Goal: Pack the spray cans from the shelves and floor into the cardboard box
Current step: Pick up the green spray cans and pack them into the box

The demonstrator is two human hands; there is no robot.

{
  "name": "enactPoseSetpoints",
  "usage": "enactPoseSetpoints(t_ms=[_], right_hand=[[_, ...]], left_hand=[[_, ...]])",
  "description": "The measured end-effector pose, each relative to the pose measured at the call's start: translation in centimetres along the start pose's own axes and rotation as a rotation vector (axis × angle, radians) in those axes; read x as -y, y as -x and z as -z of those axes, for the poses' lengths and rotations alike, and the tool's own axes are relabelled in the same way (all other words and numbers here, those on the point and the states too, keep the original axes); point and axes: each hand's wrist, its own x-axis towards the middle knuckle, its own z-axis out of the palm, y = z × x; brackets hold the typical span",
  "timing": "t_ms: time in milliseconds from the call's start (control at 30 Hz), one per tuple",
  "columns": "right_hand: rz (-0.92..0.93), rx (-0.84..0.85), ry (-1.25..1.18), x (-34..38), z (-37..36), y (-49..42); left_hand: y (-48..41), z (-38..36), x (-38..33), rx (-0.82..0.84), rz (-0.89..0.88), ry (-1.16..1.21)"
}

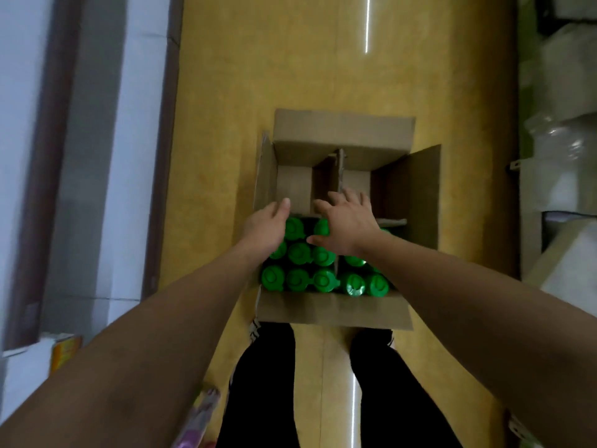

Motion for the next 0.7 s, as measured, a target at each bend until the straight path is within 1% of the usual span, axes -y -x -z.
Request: enactPoseSetpoints(t_ms=[67, 133, 200, 267, 400, 467, 567, 700], right_hand=[[-0.045, -0.043, -0.012, -1.5, 3.8, 2.9], [-0.089, -0.086, -0.025, -3.2, 7.8, 6.3], [-0.132, -0.110, -0.037, -4.3, 10.7, 8.8], [-0.154, -0.176, -0.045, -5.4, 14.6, 13.1], [-0.204, -0.312, -0.081, -7.7, 20.9, 21.0], [-0.280, -0.357, -0.102, -8.9, 22.9, 24.8], [-0.389, -0.454, -0.111, -10.3, 25.3, 30.4], [-0.526, -0.602, -0.143, -11.4, 25.3, 37.7]], left_hand=[[2.6, 1.0, -3.2, -0.042, -0.147, -0.072], [6.0, 2.0, -6.8, -0.073, -0.243, -0.134], [8.3, 3.1, -9.6, -0.089, -0.300, -0.204], [12.7, 4.4, -13.0, -0.131, -0.363, -0.266], [20.4, 6.0, -19.4, -0.263, -0.491, -0.374], [23.6, 5.9, -22.4, -0.290, -0.577, -0.442], [27.3, 5.2, -26.0, -0.287, -0.724, -0.536], [29.9, 3.6, -30.4, -0.240, -0.972, -0.712]])
